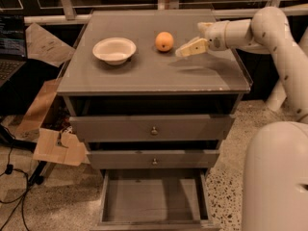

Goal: Place orange into bottom drawer

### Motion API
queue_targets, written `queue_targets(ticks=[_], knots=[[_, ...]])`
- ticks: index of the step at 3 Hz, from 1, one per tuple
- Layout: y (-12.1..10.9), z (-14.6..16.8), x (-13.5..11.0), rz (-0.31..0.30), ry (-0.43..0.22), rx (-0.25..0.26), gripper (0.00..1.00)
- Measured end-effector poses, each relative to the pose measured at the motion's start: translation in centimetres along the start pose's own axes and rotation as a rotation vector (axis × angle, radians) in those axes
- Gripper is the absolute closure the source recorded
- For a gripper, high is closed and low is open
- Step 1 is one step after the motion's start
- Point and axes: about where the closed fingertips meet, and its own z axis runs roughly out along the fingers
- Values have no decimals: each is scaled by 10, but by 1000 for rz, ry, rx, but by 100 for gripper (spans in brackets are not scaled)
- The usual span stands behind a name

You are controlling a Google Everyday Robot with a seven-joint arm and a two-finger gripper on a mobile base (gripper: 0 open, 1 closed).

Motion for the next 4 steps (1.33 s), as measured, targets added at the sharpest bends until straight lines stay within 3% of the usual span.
queue_targets(ticks=[1,4], knots=[[0,26,-5,-11,-19,-54,0],[13,64,-20,-15,-73,-144,0]])
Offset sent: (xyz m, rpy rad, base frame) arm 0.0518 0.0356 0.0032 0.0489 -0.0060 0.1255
